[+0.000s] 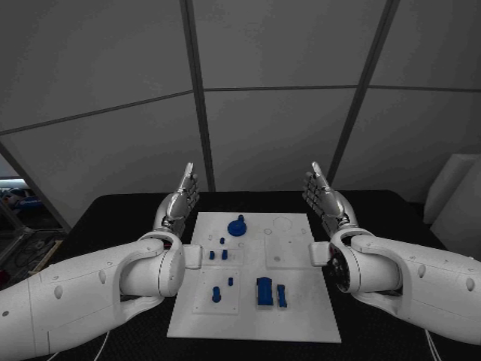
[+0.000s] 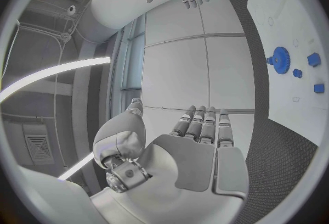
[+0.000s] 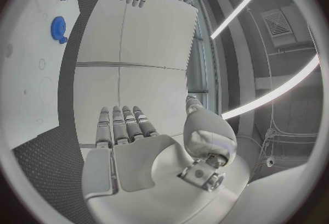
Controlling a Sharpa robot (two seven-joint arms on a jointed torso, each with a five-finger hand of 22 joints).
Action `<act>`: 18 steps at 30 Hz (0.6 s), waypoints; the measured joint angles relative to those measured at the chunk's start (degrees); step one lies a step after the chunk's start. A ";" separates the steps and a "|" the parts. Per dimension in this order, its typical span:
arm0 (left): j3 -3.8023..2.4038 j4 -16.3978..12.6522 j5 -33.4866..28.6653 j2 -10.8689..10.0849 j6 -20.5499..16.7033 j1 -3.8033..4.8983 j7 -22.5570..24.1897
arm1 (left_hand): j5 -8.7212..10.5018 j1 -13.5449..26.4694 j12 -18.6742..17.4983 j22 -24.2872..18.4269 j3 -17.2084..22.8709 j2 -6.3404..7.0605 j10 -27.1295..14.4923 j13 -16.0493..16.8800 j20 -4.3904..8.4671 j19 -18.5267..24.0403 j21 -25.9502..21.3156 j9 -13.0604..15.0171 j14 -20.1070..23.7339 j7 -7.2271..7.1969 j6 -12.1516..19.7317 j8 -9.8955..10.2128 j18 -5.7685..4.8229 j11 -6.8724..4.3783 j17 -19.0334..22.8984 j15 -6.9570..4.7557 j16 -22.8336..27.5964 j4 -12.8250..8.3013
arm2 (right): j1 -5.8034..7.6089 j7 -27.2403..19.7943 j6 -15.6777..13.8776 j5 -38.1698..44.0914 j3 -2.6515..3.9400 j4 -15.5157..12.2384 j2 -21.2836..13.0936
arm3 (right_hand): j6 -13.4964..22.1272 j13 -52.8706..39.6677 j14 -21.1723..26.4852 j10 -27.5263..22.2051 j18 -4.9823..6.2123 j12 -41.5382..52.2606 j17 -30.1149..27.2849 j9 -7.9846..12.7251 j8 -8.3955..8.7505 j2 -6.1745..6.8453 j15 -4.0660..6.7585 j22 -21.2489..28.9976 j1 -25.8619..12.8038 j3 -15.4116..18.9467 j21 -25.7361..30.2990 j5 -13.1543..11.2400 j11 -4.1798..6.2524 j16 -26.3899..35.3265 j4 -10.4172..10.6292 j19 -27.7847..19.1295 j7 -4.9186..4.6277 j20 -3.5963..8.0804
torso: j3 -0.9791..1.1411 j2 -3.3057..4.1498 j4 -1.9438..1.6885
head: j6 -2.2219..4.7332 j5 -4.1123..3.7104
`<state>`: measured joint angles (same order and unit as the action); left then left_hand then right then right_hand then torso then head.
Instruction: Assemble the parts on the task board
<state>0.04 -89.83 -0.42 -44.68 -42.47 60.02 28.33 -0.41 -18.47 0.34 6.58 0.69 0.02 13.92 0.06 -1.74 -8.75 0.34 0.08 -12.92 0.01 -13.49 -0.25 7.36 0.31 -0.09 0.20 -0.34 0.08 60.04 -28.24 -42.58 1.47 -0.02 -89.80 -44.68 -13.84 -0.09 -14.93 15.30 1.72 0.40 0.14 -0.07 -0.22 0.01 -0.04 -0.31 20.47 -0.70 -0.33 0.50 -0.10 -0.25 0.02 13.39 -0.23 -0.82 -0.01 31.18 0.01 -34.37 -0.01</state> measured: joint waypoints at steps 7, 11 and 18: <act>0.00 -0.01 -0.01 0.00 -0.89 0.00 0.17 | 0.00 4.65 0.00 -2.90 -0.30 -0.03 -3.60 0.00 1.37 1.96 0.00 0.00 3.33 0.00 3.48 -0.01 -0.01 -0.19 0.00 -0.12 0.00 -0.01 | 0.00 -0.43 -0.76 -0.94 0.00 -0.01 0.00 | 3.43 -0.01 3.72 -3.78 -0.89 -0.20 -0.06 0.00 0.00 -0.01 0.04 0.18 -5.07 0.21 0.00 -0.23 0.10 0.00 -0.10 -3.36 0.16 0.54 | 0.01 -0.01 -0.01 | 0.00 0.00; 0.00 -0.02 -0.02 0.00 -1.12 0.00 0.21 | 0.00 6.54 0.00 -4.53 -0.30 0.03 -5.02 0.00 1.63 2.85 0.00 0.01 4.65 -0.02 4.77 -0.01 0.02 -0.21 0.00 -0.17 0.00 0.00 | 0.00 -0.53 -0.96 -1.20 0.00 -0.01 0.00 | 4.89 -0.01 5.28 -5.41 -0.89 -0.20 -0.08 -0.01 0.00 0.00 0.09 0.19 -7.14 0.31 0.00 -0.22 0.09 0.00 0.00 -4.63 0.20 0.72 | 0.01 -0.01 -0.02 | 0.00 0.00; 0.00 -0.02 -0.03 0.00 -1.32 0.00 0.24 | 0.22 9.43 0.00 -5.98 -0.30 -0.17 -7.19 0.01 1.71 6.25 0.00 0.01 6.57 0.01 6.93 -0.02 0.02 -0.32 -0.01 -0.09 0.00 0.00 | 0.00 -0.65 -1.14 -1.43 0.00 -0.02 0.00 | 7.08 0.01 7.63 -7.85 -0.88 -0.20 -0.07 -0.01 0.00 -0.05 0.06 0.24 -10.64 0.35 0.00 -0.22 0.12 0.00 0.05 -6.73 0.29 0.83 | 0.01 -0.01 -0.02 | 0.00 0.00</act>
<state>0.04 -89.85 -0.44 -44.68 -43.79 60.02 28.57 -0.19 -9.04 0.34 0.60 0.39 -0.15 6.72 0.07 -0.03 -2.50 0.34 0.09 -6.35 0.02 -6.56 -0.27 7.38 -0.01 -0.09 0.11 -0.35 0.07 60.04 -28.89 -43.72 0.04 -0.02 -89.81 -44.68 -6.77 -0.08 -7.30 7.44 0.84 0.20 0.07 -0.07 -0.22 -0.04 0.01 -0.07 9.83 -0.35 -0.33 0.28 0.02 -0.26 0.07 6.66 0.06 0.01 0.00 31.18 -0.01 -34.37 -0.01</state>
